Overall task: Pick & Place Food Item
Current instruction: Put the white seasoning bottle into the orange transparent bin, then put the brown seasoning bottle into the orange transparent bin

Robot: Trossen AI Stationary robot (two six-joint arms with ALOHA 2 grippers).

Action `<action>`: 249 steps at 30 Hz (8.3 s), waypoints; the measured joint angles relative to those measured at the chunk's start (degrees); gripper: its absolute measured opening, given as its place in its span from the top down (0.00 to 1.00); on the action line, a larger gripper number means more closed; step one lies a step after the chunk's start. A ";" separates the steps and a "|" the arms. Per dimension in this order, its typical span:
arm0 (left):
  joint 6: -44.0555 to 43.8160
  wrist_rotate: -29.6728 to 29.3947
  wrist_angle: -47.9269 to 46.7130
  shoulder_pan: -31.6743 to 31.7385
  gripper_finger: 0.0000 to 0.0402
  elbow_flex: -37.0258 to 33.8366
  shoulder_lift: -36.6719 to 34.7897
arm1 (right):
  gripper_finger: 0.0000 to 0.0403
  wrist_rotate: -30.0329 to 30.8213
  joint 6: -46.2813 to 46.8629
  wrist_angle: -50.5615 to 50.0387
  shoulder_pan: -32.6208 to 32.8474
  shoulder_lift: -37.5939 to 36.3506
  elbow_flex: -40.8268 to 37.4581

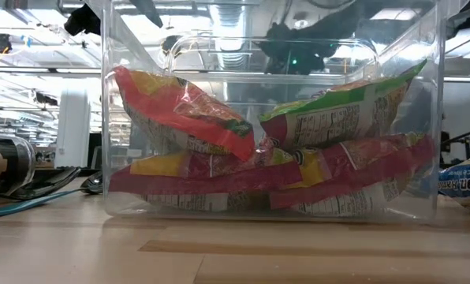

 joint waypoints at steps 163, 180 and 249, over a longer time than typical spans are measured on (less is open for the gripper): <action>42.40 46.06 -0.42 47.10 0.24 -9.64 24.04 | 0.26 11.46 20.49 -55.51 43.40 -26.83 3.12; 42.19 44.92 -0.55 47.10 0.58 -9.60 23.93 | 0.26 11.06 20.50 -55.51 43.40 -26.83 3.12; 48.16 48.51 -17.06 44.54 0.58 53.47 45.22 | 0.26 10.81 18.98 -55.16 42.65 -26.78 3.12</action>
